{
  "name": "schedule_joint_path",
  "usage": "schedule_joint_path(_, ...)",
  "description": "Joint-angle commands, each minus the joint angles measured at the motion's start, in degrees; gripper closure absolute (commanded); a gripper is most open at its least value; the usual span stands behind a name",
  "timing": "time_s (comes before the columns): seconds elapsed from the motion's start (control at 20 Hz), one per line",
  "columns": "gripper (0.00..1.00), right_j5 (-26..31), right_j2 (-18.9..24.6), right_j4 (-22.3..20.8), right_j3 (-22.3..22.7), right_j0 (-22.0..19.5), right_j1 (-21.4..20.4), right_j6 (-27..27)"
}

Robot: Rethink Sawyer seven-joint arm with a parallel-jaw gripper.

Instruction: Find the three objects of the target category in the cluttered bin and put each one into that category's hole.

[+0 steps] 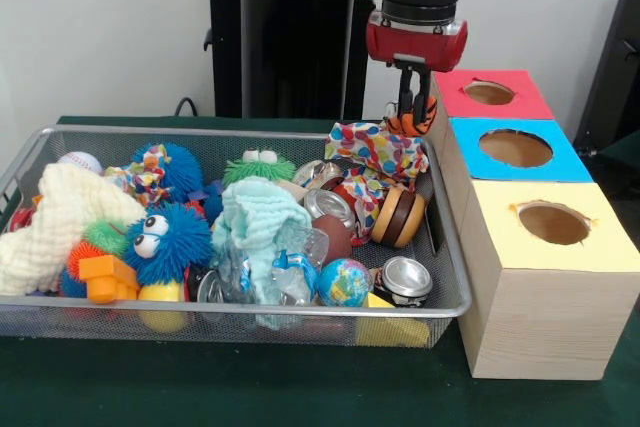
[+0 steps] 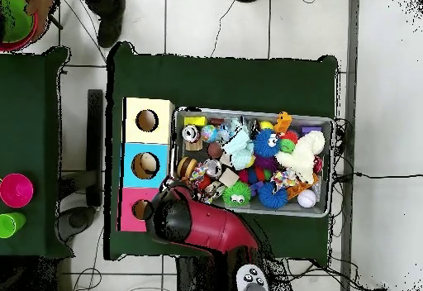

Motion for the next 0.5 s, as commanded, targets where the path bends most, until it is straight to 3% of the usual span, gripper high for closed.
schedule_joint_path(0.05, 1.00, 2.91, 6.85, -7.06, 1.60, -5.40, -2.26, -2.09)
schedule_joint_path(0.5, 1.00, 4.37, 6.54, -8.58, 0.52, -3.08, -2.36, 2.68)
